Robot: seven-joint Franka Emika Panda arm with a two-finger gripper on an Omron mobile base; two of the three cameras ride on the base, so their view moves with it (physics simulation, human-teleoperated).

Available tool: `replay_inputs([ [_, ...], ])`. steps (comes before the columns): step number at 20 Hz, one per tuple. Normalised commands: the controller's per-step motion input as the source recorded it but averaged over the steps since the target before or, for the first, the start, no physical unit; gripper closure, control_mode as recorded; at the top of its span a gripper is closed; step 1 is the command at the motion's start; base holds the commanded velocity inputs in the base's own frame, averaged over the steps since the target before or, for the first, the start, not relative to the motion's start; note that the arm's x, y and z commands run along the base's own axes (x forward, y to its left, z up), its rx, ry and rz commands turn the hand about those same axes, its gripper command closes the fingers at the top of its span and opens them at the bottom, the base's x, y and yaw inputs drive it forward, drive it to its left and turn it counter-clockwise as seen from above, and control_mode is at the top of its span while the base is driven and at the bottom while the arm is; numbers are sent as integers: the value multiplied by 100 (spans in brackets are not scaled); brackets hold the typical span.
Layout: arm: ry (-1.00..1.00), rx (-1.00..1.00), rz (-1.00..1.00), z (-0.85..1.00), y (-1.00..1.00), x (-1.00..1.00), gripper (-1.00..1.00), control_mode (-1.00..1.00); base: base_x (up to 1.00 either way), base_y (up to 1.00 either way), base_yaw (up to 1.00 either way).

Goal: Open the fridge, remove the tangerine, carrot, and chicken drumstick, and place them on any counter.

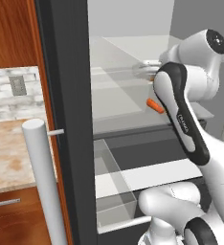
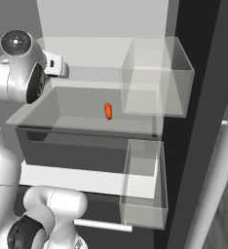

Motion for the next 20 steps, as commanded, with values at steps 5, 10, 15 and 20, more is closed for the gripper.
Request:
replay_inputs([
  [5,0,4,-20,12,-55,-100,100,-100,0,0,0],
  [10,-1,1,-13,7,-39,-92,100,-100,0,0,0],
  [15,1,0,0,0,-2,-18,100,-100,0,0,0],
  [20,0,0,0,0,0,0,100,100,-47,-2,-3],
])
